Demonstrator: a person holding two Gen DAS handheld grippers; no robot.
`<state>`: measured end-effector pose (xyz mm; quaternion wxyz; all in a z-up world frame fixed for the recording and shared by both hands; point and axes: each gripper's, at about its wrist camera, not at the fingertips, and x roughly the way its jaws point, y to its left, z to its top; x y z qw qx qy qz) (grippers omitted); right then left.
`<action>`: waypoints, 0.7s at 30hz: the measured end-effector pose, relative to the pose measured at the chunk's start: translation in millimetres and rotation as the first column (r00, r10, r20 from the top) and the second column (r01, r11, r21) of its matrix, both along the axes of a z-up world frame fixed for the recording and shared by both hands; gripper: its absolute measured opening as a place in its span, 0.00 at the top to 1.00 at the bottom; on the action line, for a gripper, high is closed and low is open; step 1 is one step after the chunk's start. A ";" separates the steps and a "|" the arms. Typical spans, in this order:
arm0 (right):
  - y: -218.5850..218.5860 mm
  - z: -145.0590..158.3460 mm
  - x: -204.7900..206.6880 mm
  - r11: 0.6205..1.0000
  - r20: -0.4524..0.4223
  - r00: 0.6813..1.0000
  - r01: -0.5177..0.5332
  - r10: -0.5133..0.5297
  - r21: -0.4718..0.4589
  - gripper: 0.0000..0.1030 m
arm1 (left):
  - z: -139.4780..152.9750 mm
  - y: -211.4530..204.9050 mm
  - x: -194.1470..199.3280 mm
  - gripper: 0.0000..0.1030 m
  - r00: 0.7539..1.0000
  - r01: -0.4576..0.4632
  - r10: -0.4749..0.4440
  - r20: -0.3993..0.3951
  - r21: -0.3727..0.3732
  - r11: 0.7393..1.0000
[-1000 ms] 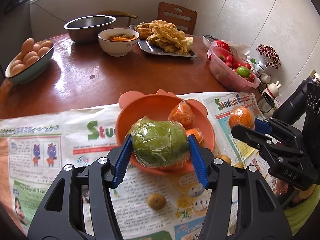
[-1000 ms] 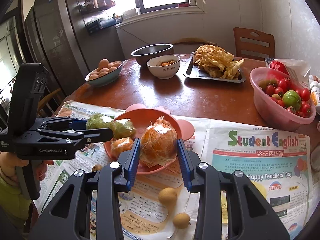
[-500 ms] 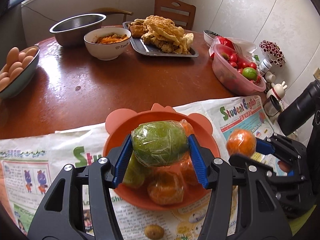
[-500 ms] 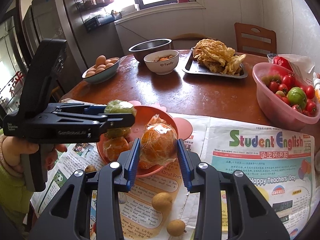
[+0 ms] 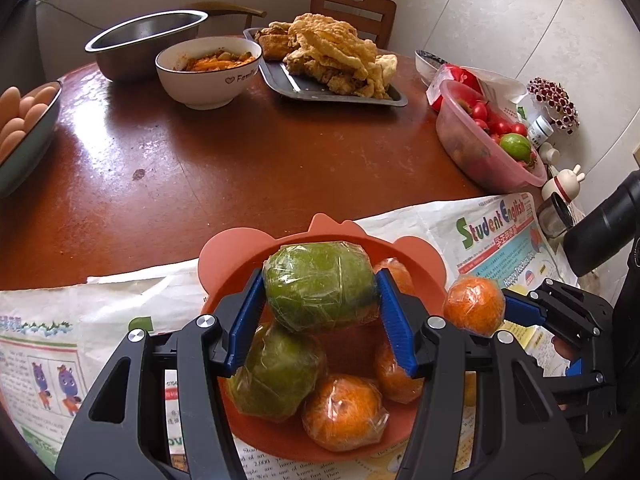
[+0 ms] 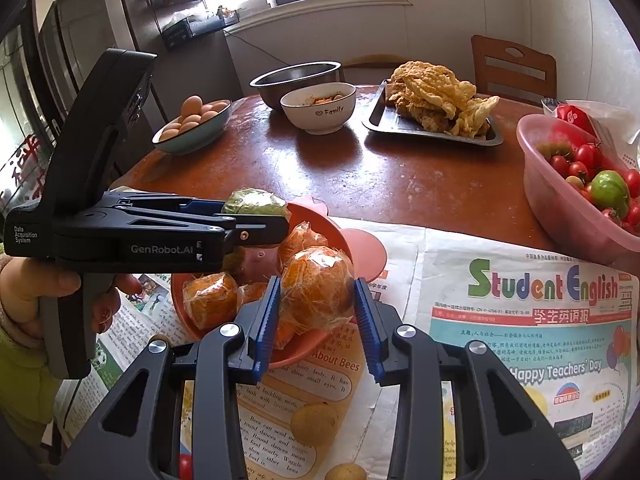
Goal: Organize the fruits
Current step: 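Open the right tool over the bowl while the left tool releases the green fruit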
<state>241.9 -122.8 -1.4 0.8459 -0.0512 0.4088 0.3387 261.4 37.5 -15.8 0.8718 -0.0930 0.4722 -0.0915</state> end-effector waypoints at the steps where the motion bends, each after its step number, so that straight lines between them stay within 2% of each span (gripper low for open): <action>1: 0.5 -1.2 0.6 1.000 -0.002 1.000 -0.001 0.001 -0.001 0.66 | -1.6 0.9 0.9 0.54 1.000 -0.002 0.002 -0.003 -0.001 1.000; 13: 4.0 -5.5 4.7 1.000 -0.007 1.000 0.008 -0.008 -0.005 0.63 | -7.9 4.0 3.3 0.54 1.000 -0.005 0.005 -0.011 -0.005 1.000; 15: 4.2 -4.8 3.9 1.000 -0.003 1.000 0.006 -0.006 -0.006 0.61 | -8.1 3.7 3.2 0.54 1.000 -0.003 0.003 -0.011 -0.005 1.000; 17: 3.8 -3.9 3.9 1.000 -0.001 1.000 0.011 -0.011 -0.009 0.52 | -8.2 3.7 3.0 0.54 1.000 -0.004 0.004 -0.011 -0.007 1.000; 21: 2.1 -2.6 1.4 1.000 0.002 1.000 0.008 -0.008 -0.007 0.50 | -8.3 3.7 2.9 0.54 1.000 -0.004 0.003 -0.010 -0.007 1.000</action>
